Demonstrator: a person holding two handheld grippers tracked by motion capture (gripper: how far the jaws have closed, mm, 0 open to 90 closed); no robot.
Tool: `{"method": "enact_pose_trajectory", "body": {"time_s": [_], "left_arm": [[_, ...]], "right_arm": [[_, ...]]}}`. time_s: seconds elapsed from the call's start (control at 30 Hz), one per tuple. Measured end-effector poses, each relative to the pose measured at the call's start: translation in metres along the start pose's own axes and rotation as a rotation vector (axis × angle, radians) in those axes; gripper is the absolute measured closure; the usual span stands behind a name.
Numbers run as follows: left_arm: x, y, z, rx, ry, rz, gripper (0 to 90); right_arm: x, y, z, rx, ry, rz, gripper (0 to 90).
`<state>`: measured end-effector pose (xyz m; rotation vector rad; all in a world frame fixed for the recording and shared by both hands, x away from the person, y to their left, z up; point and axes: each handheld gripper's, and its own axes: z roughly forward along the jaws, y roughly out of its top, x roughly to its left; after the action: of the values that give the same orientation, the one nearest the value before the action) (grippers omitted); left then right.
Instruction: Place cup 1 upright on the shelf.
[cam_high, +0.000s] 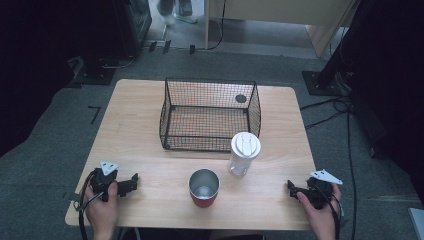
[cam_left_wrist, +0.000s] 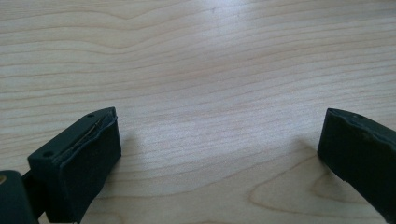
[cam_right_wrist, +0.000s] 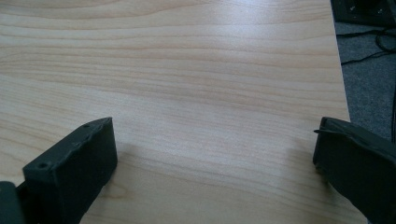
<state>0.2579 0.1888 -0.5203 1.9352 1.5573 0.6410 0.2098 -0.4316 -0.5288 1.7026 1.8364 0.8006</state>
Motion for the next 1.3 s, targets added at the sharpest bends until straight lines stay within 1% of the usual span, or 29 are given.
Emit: {"method": "enact_pose_trajectory", "body": {"time_s": [0.1, 0.17, 0.23, 0.37, 0.4, 0.47, 0.5, 0.53, 0.57, 0.6, 0.63, 0.67, 0.73, 0.77, 0.83, 0.9, 1.0, 1.03, 1.07, 1.1, 1.13, 1.17, 1.2, 1.23, 1.27, 1.3], "left_arm": [[0.000, 0.000, 0.000, 0.000, 0.000, 0.000, 0.0], [0.000, 0.000, 0.000, 0.000, 0.000, 0.000, 0.0], [0.000, 0.000, 0.000, 0.000, 0.000, -0.001, 0.0], [0.000, 0.000, 0.000, 0.000, 0.000, 0.000, 0.0], [0.000, 0.000, 0.000, 0.000, 0.000, 0.000, 0.0], [0.000, 0.000, 0.000, 0.000, 0.000, 0.000, 0.0], [0.000, 0.000, 0.000, 0.000, 0.000, 0.000, 0.0], [0.000, 0.000, 0.000, 0.000, 0.000, 0.000, 0.0], [0.000, 0.000, 0.000, 0.000, 0.000, 0.000, 0.0], [0.000, 0.000, 0.000, 0.000, 0.000, 0.000, 0.0], [0.000, 0.000, 0.000, 0.000, 0.000, 0.000, 0.0], [0.000, 0.000, 0.000, 0.000, 0.000, 0.000, 0.0], [0.000, 0.000, 0.000, 0.000, 0.000, -0.001, 0.0], [0.000, 0.000, 0.000, 0.000, 0.000, -0.001, 0.0], [0.000, 0.000, 0.000, 0.000, 0.000, -0.001, 0.0], [0.000, 0.000, 0.000, 0.000, 0.000, 0.000, 0.0], [0.000, 0.000, 0.000, 0.000, 0.000, 0.000, 0.0], [0.000, 0.000, 0.000, 0.000, 0.000, 0.000, 0.0], [0.000, 0.000, 0.000, 0.000, 0.000, 0.000, 0.0], [0.000, 0.000, 0.000, 0.000, 0.000, 0.000, 0.0], [0.000, 0.000, 0.000, 0.000, -0.001, -0.001, 0.0], [0.000, 0.000, 0.000, 0.000, 0.000, -0.001, 0.0], [0.000, 0.000, 0.000, 0.000, 0.000, 0.000, 0.0], [0.000, 0.000, 0.000, 0.000, 0.000, 0.000, 0.0], [0.000, 0.000, 0.000, 0.000, 0.000, 0.000, 0.0], [0.000, 0.000, 0.000, 0.000, 0.000, 0.000, 0.0]], "right_arm": [[0.002, -0.002, -0.002, -0.001, 0.004, -0.003, 0.0], [0.003, -0.003, -0.003, -0.002, 0.001, 0.004, 0.0], [0.006, -0.004, -0.006, 0.001, 0.032, 0.002, 0.0], [0.009, -0.004, -0.008, 0.002, 0.035, -0.010, 0.0], [0.013, -0.003, -0.010, -0.009, 0.041, -0.018, 0.2], [0.018, -0.002, -0.013, -0.033, 0.053, -0.020, 0.7], [0.020, -0.002, -0.014, -0.048, 0.050, -0.019, 0.7], [0.020, -0.002, -0.014, -0.048, 0.050, -0.019, 0.7], [0.025, -0.001, -0.017, -0.063, 0.057, -0.019, 0.7], [0.028, -0.001, -0.017, -0.073, 0.067, -0.018, 0.7], [0.028, -0.001, -0.017, -0.073, 0.067, -0.018, 0.7], [0.030, 0.000, -0.019, -0.082, 0.081, -0.011, 0.7], [0.035, 0.002, -0.020, -0.098, 0.094, -0.015, 0.7], [0.039, 0.003, -0.021, -0.104, 0.092, -0.019, 0.7], [0.043, 0.005, -0.021, -0.101, 0.106, -0.026, 0.7], [0.052, 0.012, -0.022, -0.098, 0.133, -0.046, 0.7], [0.062, 0.018, -0.023, -0.099, 0.150, -0.065, 0.7], [0.062, 0.018, -0.023, -0.099, 0.150, -0.065, 0.7], [0.071, 0.021, -0.024, -0.103, 0.164, -0.080, 0.7], [0.075, 0.022, -0.024, -0.103, 0.169, -0.086, 0.7], [0.075, 0.022, -0.024, -0.103, 0.169, -0.086, 0.7], [0.085, 0.023, -0.024, -0.103, 0.183, -0.108, 0.7], [0.085, 0.023, -0.024, -0.103, 0.183, -0.108, 0.7], [0.088, 0.024, -0.024, -0.104, 0.189, -0.115, 0.7], [0.095, 0.025, -0.025, -0.102, 0.202, -0.134, 0.7], [0.095, 0.025, -0.025, -0.102, 0.202, -0.134, 0.7]]}}
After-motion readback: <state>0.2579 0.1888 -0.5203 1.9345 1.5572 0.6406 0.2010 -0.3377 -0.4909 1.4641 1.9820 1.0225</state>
